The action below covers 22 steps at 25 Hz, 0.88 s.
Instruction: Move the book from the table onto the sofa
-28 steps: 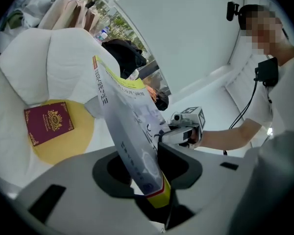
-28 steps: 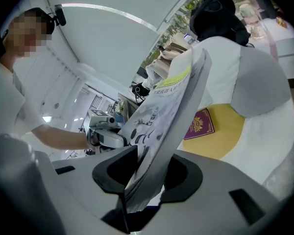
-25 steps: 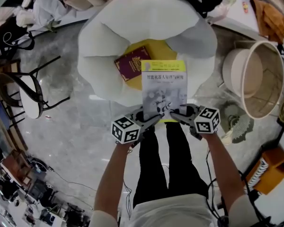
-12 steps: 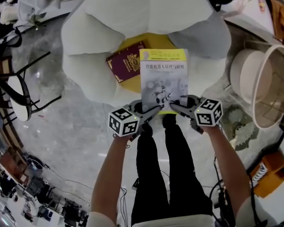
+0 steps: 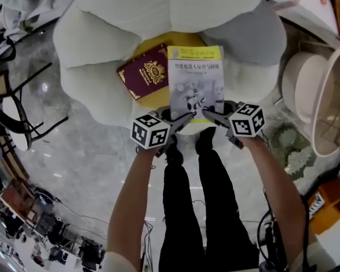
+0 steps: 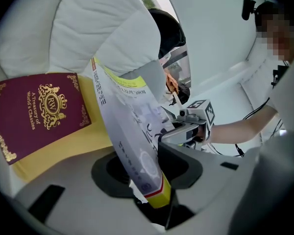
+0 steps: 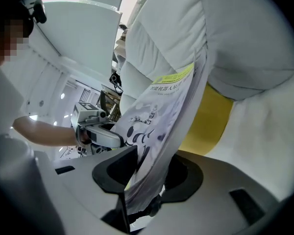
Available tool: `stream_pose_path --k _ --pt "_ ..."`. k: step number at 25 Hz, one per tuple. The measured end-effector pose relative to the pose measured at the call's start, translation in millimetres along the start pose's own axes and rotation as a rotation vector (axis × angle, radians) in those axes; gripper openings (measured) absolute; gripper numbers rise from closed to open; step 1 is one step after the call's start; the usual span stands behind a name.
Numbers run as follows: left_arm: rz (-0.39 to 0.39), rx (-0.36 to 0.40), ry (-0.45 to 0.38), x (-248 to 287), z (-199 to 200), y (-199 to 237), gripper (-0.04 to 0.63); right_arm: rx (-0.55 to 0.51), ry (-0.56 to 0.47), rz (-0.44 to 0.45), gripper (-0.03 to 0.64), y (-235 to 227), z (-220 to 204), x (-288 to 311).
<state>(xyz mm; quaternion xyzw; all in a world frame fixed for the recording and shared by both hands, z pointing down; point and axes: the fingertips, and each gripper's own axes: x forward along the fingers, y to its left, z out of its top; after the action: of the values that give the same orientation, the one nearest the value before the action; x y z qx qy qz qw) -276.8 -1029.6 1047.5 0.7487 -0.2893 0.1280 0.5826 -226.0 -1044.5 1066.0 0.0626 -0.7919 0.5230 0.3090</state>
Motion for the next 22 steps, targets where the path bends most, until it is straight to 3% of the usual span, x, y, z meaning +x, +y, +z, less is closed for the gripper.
stream_pose_path --k 7,12,16,20,22 --pt "0.025 -0.035 0.041 36.8 -7.2 34.2 0.140 -0.009 0.040 -0.113 0.149 -43.6 -8.0 13.7" --pt "0.034 -0.166 0.058 53.9 -11.2 58.2 0.150 0.024 0.053 -0.187 0.166 -66.8 -9.6 22.5" --pt "0.044 -0.240 0.030 58.3 -12.4 61.0 0.149 0.031 0.056 -0.327 0.223 -77.8 -10.7 10.2" --pt "0.076 -0.309 0.017 58.5 -17.1 68.4 0.123 0.013 -0.018 -0.500 0.244 -86.6 -7.0 -24.0" --pt "0.110 -0.300 0.028 56.3 -21.7 74.8 0.123 0.018 -0.065 -0.491 0.244 -81.1 -4.4 -33.1"
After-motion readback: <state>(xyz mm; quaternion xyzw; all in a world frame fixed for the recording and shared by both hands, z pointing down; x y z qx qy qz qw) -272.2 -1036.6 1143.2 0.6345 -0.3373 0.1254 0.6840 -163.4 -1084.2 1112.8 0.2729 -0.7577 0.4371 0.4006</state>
